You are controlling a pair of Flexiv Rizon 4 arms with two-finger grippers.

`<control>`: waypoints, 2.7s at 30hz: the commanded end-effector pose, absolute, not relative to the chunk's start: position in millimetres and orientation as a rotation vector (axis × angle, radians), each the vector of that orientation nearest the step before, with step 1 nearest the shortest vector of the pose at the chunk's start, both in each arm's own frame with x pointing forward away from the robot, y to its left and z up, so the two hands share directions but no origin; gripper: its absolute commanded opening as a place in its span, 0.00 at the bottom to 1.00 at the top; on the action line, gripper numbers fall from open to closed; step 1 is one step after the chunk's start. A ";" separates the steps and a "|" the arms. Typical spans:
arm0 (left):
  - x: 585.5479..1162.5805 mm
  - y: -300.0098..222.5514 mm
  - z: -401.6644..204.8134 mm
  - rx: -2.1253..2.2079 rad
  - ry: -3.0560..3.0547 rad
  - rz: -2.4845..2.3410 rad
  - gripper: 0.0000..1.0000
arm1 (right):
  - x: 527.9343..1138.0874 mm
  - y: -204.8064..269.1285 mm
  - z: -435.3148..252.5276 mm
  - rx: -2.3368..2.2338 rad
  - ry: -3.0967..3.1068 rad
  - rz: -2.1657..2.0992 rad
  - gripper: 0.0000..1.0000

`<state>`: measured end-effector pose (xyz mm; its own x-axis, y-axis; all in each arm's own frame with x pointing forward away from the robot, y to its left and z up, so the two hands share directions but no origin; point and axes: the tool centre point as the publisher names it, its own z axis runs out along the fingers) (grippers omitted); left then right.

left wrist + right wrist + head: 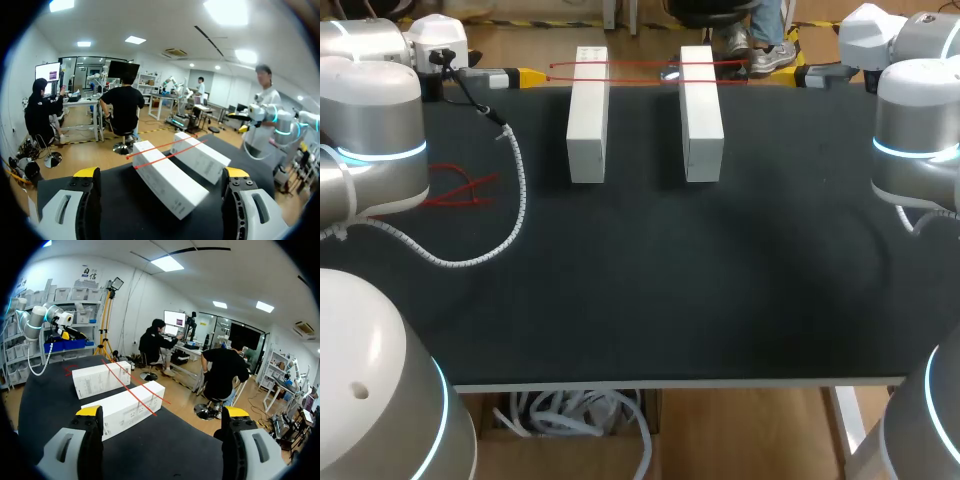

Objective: Grab the tape and strap the tape.

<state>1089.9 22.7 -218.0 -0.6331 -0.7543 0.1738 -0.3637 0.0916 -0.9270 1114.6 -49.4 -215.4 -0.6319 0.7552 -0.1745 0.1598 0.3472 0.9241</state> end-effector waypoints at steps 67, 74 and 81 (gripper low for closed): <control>1085.4 -14.2 -271.6 -0.121 2.385 -1.525 0.32 | 1114.1 -49.8 -215.6 0.794 2.014 1.288 1.00; 1093.1 -22.3 -275.3 -0.106 2.393 -1.565 0.30 | 1114.1 -49.8 -215.6 0.794 2.014 1.288 1.00; 1107.9 -27.1 -279.4 -0.152 2.389 -1.639 0.29 | 1114.1 -49.8 -215.6 0.794 2.014 1.288 1.00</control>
